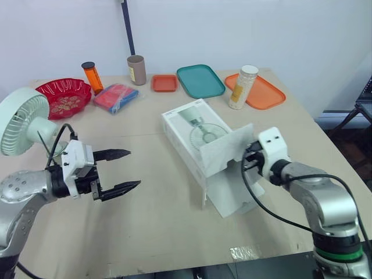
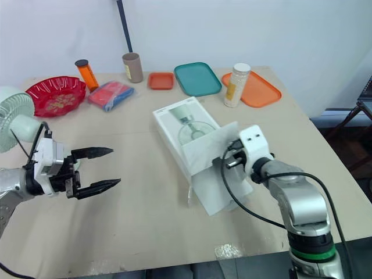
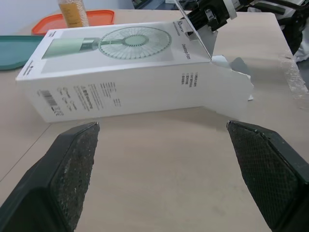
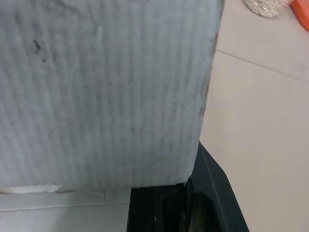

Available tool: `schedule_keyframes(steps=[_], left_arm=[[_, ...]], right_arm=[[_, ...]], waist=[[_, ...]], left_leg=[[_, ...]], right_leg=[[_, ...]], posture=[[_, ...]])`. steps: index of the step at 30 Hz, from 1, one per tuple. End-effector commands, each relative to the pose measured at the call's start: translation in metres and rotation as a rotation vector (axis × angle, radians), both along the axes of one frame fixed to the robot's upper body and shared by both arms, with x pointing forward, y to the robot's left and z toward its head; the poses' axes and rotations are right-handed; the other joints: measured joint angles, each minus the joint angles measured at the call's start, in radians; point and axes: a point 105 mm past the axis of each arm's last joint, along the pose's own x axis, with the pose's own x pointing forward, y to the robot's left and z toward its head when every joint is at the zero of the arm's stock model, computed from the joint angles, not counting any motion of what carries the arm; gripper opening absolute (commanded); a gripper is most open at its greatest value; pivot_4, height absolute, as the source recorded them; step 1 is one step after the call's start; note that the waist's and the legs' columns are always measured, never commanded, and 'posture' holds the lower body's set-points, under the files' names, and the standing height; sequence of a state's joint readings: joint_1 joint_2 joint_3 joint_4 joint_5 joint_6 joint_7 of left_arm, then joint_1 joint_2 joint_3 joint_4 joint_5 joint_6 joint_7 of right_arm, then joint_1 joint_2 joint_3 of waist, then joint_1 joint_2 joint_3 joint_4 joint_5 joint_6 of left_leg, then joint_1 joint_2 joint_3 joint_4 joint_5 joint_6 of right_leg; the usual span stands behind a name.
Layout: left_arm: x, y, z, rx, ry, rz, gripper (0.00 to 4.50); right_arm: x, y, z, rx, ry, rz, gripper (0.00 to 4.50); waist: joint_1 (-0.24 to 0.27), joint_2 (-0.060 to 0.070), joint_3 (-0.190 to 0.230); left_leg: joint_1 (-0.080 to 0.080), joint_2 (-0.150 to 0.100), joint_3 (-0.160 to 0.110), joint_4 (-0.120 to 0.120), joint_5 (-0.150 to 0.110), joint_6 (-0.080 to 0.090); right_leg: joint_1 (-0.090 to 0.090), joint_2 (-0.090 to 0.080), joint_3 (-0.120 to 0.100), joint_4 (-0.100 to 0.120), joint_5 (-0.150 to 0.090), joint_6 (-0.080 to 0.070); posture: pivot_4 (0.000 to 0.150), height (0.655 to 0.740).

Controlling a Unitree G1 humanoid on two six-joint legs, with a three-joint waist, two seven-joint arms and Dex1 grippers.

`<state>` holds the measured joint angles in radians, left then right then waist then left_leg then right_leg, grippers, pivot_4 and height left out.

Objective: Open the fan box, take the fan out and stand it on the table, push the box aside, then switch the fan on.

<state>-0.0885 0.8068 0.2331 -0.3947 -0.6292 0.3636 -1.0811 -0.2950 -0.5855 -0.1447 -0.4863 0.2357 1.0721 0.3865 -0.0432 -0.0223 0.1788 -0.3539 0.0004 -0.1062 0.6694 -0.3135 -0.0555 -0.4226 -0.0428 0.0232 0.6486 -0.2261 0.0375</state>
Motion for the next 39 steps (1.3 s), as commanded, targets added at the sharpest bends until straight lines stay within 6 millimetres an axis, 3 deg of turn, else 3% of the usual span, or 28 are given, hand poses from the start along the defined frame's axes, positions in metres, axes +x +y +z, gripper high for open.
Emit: schedule_keyframes(steps=[1, 16, 26, 35, 39], left_arm=[[0.003, -0.004, 0.005, 0.007, -0.036, -0.043, 4.5], [0.017, -0.023, 0.007, -0.01, -0.034, -0.152, 4.5], [0.024, -0.028, 0.005, -0.005, -0.031, -0.181, 4.5], [0.021, -0.028, 0.003, -0.001, -0.025, -0.19, 4.5], [0.021, -0.028, 0.003, -0.003, -0.026, -0.184, 4.5]], right_arm=[[-0.005, -0.02, 0.015, 0.003, -0.063, -0.047, 0.01], [-0.031, -0.09, 0.001, 0.009, -0.01, -0.271, 0.01], [-0.045, -0.121, -0.003, 0.002, 0.003, -0.34, 0.01], [-0.048, -0.16, -0.006, -0.039, 0.037, -0.389, 0.01], [-0.05, -0.166, -0.009, -0.03, 0.051, -0.397, 0.01]], waist=[[0.0, 0.0, 0.0], [-0.001, 0.001, -0.001], [0.001, 0.003, -0.002], [0.001, 0.004, -0.003], [0.001, 0.004, -0.003]], left_leg=[[0.0, 0.0, 0.0, 0.0, 0.0, 0.0], [0.0, 0.0, 0.0, 0.001, 0.0, 0.001], [0.001, 0.0, 0.0, 0.001, 0.0, 0.001], [0.003, -0.001, 0.0, 0.001, 0.0, 0.001], [0.003, -0.001, 0.0, 0.001, 0.0, 0.001]], right_leg=[[0.0, 0.0, 0.0, 0.0, 0.0, 0.0], [0.001, 0.0, 0.0, 0.0, 0.0, 0.0], [0.002, 0.0, 0.001, 0.0, 0.0, 0.001], [0.004, 0.0, 0.001, 0.0, 0.0, 0.001], [0.004, 0.0, 0.002, 0.0, 0.0, 0.001]], posture=[[0.15, 0.74], [0.15, 0.74], [0.15, 0.74], [0.15, 0.74], [0.15, 0.74]])
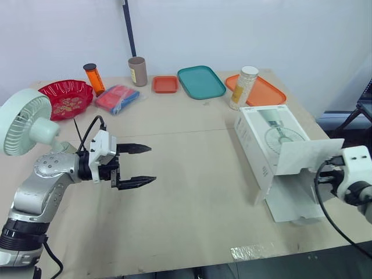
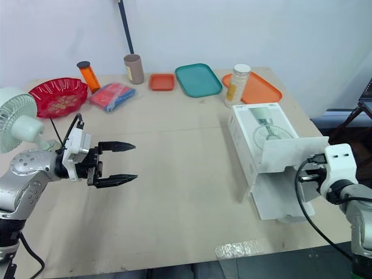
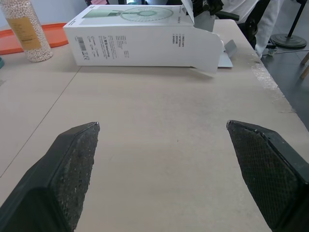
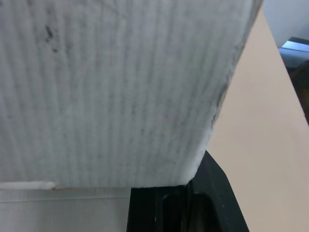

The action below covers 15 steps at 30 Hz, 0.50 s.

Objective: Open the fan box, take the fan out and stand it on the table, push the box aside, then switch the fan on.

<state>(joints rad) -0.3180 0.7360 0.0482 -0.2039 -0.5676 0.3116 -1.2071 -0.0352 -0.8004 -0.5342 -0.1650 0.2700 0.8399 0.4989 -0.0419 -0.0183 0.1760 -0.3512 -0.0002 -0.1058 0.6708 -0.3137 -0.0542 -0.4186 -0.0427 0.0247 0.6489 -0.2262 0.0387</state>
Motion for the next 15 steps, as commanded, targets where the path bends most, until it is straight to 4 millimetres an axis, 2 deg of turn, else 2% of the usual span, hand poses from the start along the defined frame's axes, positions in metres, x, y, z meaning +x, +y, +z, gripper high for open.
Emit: schedule_keyframes(steps=[1, 6, 15], left_arm=[[-0.003, 0.001, 0.007, -0.001, -0.04, 0.002, 4.5], [-0.004, 0.0, 0.006, -0.006, -0.04, 0.006, 4.5], [-0.005, 0.0, 0.006, -0.004, -0.042, 0.009, 4.5]], right_arm=[[-0.006, -0.012, 0.002, -0.012, 0.001, -0.035, 0.01], [-0.008, -0.021, -0.003, -0.027, 0.016, -0.052, 0.01], [-0.001, -0.037, 0.001, -0.077, 0.029, -0.047, 0.01]], waist=[[0.0, 0.0, 0.0], [0.001, 0.0, 0.0], [0.004, 0.0, -0.001]], left_leg=[[0.0, 0.0, 0.0, 0.0, 0.0, 0.0], [0.0, 0.0, 0.0, 0.0, 0.0, 0.0], [0.002, 0.0, 0.0, 0.0, 0.0, 0.0]], right_leg=[[0.0, 0.0, 0.0, 0.0, 0.0, 0.0], [0.001, 0.0, 0.0, 0.0, 0.0, 0.0], [0.003, 0.0, 0.001, -0.001, 0.0, 0.001]], posture=[[0.15, 0.74], [0.15, 0.74], [0.15, 0.74]])
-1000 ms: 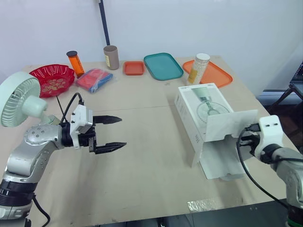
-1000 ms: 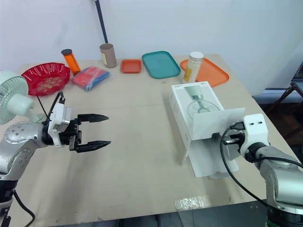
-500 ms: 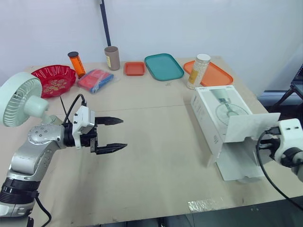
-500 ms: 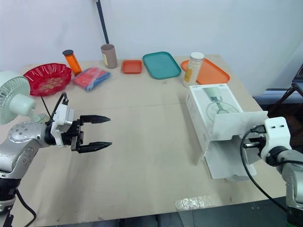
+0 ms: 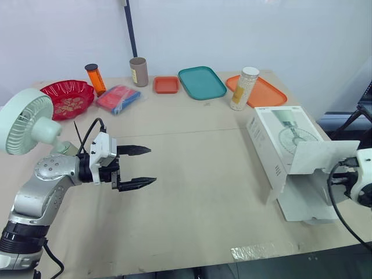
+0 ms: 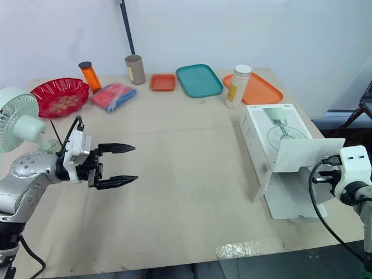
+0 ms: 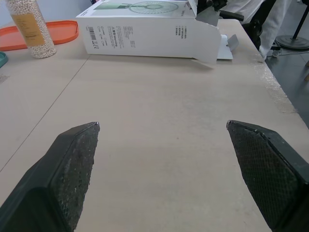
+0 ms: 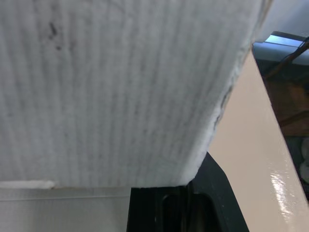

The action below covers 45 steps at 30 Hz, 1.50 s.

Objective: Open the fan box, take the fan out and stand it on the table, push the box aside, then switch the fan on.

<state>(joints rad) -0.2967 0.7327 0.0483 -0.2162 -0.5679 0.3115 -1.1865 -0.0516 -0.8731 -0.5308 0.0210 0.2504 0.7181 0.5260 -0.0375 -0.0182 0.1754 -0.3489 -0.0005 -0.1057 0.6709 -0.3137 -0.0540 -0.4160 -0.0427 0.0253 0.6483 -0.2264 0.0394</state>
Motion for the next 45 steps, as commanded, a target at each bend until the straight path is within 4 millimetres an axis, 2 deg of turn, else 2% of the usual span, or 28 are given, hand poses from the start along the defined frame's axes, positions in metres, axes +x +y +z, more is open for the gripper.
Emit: schedule_keyframes(steps=[1, 6, 11, 12, 14, 16, 17, 18, 19, 22, 30, 34, 45], left_arm=[[-0.004, 0.001, 0.009, 0.006, -0.049, -0.005, 4.5], [-0.004, 0.003, 0.008, 0.015, -0.048, -0.001, 4.5], [-0.003, 0.002, 0.008, 0.011, -0.054, 0.002, 4.5], [-0.003, 0.002, 0.008, 0.01, -0.054, 0.002, 4.5], [-0.004, 0.002, 0.008, 0.009, -0.054, 0.002, 4.5], [-0.003, 0.001, 0.008, 0.008, -0.054, 0.001, 4.5], [-0.004, 0.002, 0.008, 0.007, -0.054, 0.0, 4.5], [-0.004, 0.001, 0.008, 0.007, -0.053, 0.0, 4.5], [-0.004, 0.002, 0.008, 0.006, -0.053, 0.0, 4.5], [-0.003, 0.001, 0.008, 0.005, -0.052, -0.002, 4.5], [-0.004, -0.002, 0.006, -0.005, -0.044, -0.007, 4.5], [-0.003, -0.006, 0.004, -0.021, -0.034, -0.02, 4.5], [-0.001, -0.012, 0.001, -0.034, -0.016, -0.04, 4.5]], right_arm=[[0.0, -0.007, 0.001, -0.036, 0.019, 0.0, 0.01], [0.002, -0.005, -0.002, -0.047, 0.035, 0.022, 0.01], [0.002, -0.005, -0.001, -0.054, 0.03, 0.016, 0.01], [0.001, -0.006, -0.001, -0.055, 0.027, 0.013, 0.43], [0.001, -0.006, 0.002, -0.06, 0.019, 0.01, 0.68], [0.002, -0.005, 0.006, -0.075, 0.011, 0.02, 1.63], [0.002, -0.004, 0.008, -0.08, 0.005, 0.029, 1.94], [0.003, -0.002, 0.01, -0.086, 0.0, 0.038, 2.59], [0.004, 0.0, 0.011, -0.09, -0.004, 0.046, 2.96], [0.005, 0.004, 0.018, -0.113, -0.014, 0.077, 4.47], [-0.007, 0.016, 0.03, -0.196, 0.013, 0.145, 4.47], [-0.028, 0.021, 0.039, -0.209, 0.011, 0.125, 4.47], [-0.067, 0.022, 0.071, -0.282, -0.022, 0.026, 4.47]], waist=[[-0.001, 0.0, 0.0], [-0.001, 0.0, 0.0], [-0.001, 0.0, 0.0], [-0.001, 0.0, 0.0], [-0.001, 0.0, 0.0], [-0.001, 0.0, 0.0], [-0.001, 0.0, 0.0], [-0.001, 0.0, 0.0], [-0.001, 0.0, 0.0], [-0.001, 0.0, 0.0], [0.0, 0.002, 0.0], [0.003, 0.003, 0.0], [0.013, 0.005, -0.001]], left_leg=[[0.0, 0.0, 0.0, 0.0, 0.0, 0.0], [0.0, 0.0, 0.001, 0.0, 0.0, 0.0], [0.01, 0.0, 0.001, 0.0, -0.002, 0.003], [0.01, 0.0, 0.001, 0.0, -0.002, 0.003], [0.01, 0.0, 0.001, 0.0, -0.002, 0.003], [0.01, 0.0, 0.001, 0.0, -0.002, 0.003], [0.01, 0.0, 0.002, 0.0, -0.002, 0.004], [0.01, 0.0, 0.002, 0.0, -0.002, 0.004], [0.01, 0.0, 0.002, 0.0, -0.002, 0.004], [0.01, 0.0, 0.002, -0.001, -0.002, 0.004], [0.01, 0.0, 0.002, -0.001, -0.003, 0.005], [0.01, 0.0, 0.002, -0.001, -0.003, 0.005], [0.009, -0.001, 0.003, -0.001, -0.004, 0.006]], right_leg=[[0.0, 0.0, 0.0, 0.0, 0.0, 0.0], [0.003, 0.0, 0.001, 0.0, 0.0, 0.0], [0.009, 0.0, 0.001, -0.001, -0.001, 0.001], [0.009, 0.0, 0.001, -0.001, -0.001, 0.001], [0.009, 0.001, 0.001, -0.001, -0.001, 0.001], [0.009, 0.001, 0.002, -0.001, -0.001, 0.001], [0.009, 0.001, 0.002, -0.001, -0.001, 0.001], [0.009, 0.001, 0.002, -0.001, -0.001, 0.001], [0.009, 0.001, 0.002, -0.001, -0.001, 0.001], [0.009, 0.001, 0.002, -0.001, -0.001, 0.002], [0.009, 0.001, 0.003, -0.001, -0.002, 0.002], [0.009, 0.0, 0.003, -0.001, -0.002, 0.002], [0.009, 0.0, 0.005, -0.001, -0.004, 0.004]], posture=[[0.15, 0.74], [0.15, 0.74], [0.15, 0.74], [0.15, 0.74], [0.15, 0.74], [0.15, 0.74], [0.15, 0.74], [0.15, 0.74], [0.15, 0.74], [0.15, 0.74], [0.15, 0.74], [0.15, 0.74], [0.15, 0.74]])
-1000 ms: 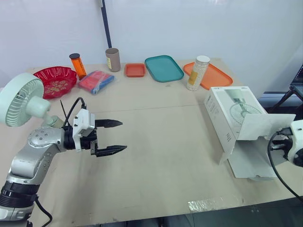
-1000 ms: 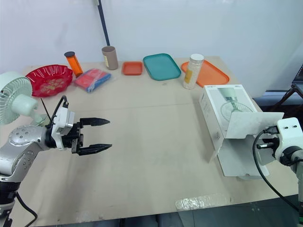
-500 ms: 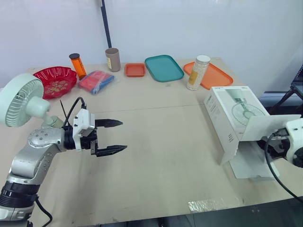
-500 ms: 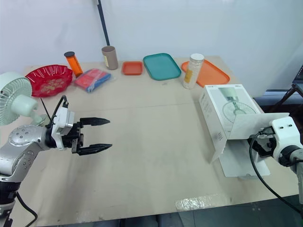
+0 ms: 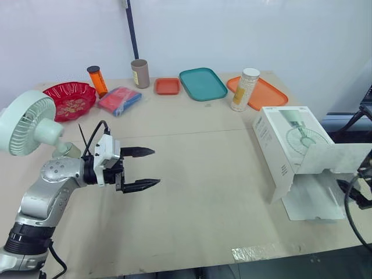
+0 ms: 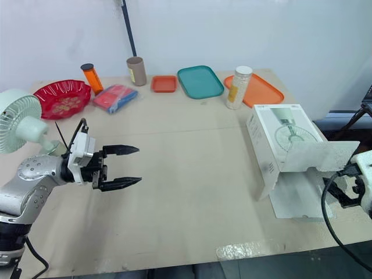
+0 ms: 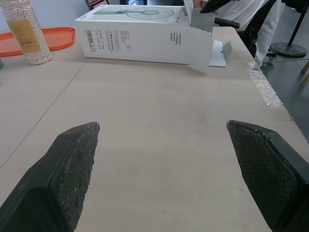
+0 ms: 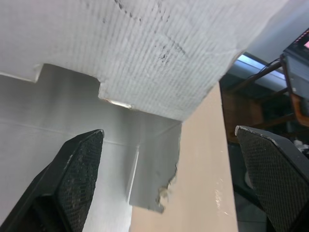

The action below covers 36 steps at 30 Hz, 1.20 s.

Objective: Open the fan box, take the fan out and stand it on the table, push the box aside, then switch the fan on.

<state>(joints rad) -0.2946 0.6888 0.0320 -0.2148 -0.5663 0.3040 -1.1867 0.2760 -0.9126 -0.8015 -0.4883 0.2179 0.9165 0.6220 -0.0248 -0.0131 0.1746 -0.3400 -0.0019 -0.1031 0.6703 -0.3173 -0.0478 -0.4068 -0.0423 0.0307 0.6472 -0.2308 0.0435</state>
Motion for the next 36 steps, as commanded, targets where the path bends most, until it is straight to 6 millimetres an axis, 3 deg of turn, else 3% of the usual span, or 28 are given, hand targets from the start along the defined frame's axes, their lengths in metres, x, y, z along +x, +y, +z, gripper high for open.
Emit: schedule_keyframes(steps=[1, 5, 8, 11, 15, 19, 25, 28, 36], left_arm=[[0.0, -0.003, 0.004, 0.002, -0.024, -0.017, 4.5], [0.0, -0.005, 0.004, -0.007, -0.019, -0.018, 4.5], [0.0, -0.005, 0.005, -0.017, -0.015, -0.006, 4.5], [-0.004, -0.004, 0.005, -0.021, -0.013, 0.006, 4.5], [-0.006, -0.001, 0.007, -0.027, -0.023, 0.041, 4.5], [-0.015, 0.005, 0.009, -0.029, -0.023, 0.097, 4.5], [-0.036, 0.019, 0.002, -0.02, -0.016, 0.267, 4.5], [-0.048, 0.026, -0.005, -0.022, -0.038, 0.389, 4.5], [-0.069, 0.05, -0.006, -0.04, -0.128, 0.695, 4.5]], right_arm=[[-0.009, 0.001, 0.027, -0.072, -0.067, -0.015, 4.47], [-0.009, 0.003, 0.059, -0.115, -0.155, -0.013, 4.47], [0.0, 0.022, 0.085, -0.096, -0.245, 0.078, 4.47], [0.013, 0.069, 0.109, 0.022, -0.335, 0.311, 4.47], [0.02, 0.128, 0.116, 0.152, -0.335, 0.618, 4.47], [0.028, 0.185, 0.111, 0.285, -0.285, 0.897, 4.47], [0.019, 0.231, 0.081, 0.338, -0.149, 1.149, 4.47], [0.012, 0.242, 0.06, 0.281, -0.097, 1.256, 4.47], [0.027, 0.248, 0.029, 0.278, -0.097, 1.37, 4.47]], waist=[[0.0, 0.0, 0.0], [0.0, 0.0, 0.0], [-0.001, 0.0, 0.0], [-0.007, 0.0, 0.0], [-0.007, -0.001, 0.0], [-0.009, -0.003, 0.002], [-0.003, -0.003, 0.002], [0.002, -0.004, 0.002], [0.001, -0.005, 0.001]], left_leg=[[0.0, 0.0, 0.0, 0.0, 0.0, 0.0], [-0.001, 0.0, 0.001, 0.0, 0.0, 0.0], [-0.001, 0.0, 0.002, -0.001, 0.0, 0.0], [-0.001, 0.001, 0.003, -0.001, 0.0, 0.001], [0.0, 0.001, 0.003, -0.001, -0.001, 0.001], [0.0, 0.002, 0.003, 0.0, -0.002, 0.003], [0.0, 0.001, 0.002, 0.0, -0.002, 0.003], [0.0, 0.001, 0.003, 0.0, -0.004, 0.005], [0.003, 0.001, 0.003, 0.0, -0.002, 0.003]], right_leg=[[0.0, 0.0, 0.0, 0.0, 0.0, 0.0], [0.001, 0.0, 0.001, 0.0, 0.0, 0.0], [0.001, 0.001, 0.002, 0.0, 0.0, 0.0], [0.001, 0.002, 0.004, 0.0, 0.0, 0.0], [0.001, 0.002, 0.003, 0.0, -0.001, 0.0], [0.0, 0.002, 0.004, -0.001, -0.001, 0.0], [-0.002, 0.0, 0.003, -0.001, -0.001, 0.001], [-0.002, -0.001, 0.003, -0.002, -0.002, 0.002], [0.001, 0.0, 0.004, -0.002, -0.001, 0.002]], posture=[[0.15, 0.74], [0.15, 0.74], [0.15, 0.74], [0.15, 0.74], [0.15, 0.74], [0.15, 0.74], [0.15, 0.74], [0.15, 0.74], [0.15, 0.74]])
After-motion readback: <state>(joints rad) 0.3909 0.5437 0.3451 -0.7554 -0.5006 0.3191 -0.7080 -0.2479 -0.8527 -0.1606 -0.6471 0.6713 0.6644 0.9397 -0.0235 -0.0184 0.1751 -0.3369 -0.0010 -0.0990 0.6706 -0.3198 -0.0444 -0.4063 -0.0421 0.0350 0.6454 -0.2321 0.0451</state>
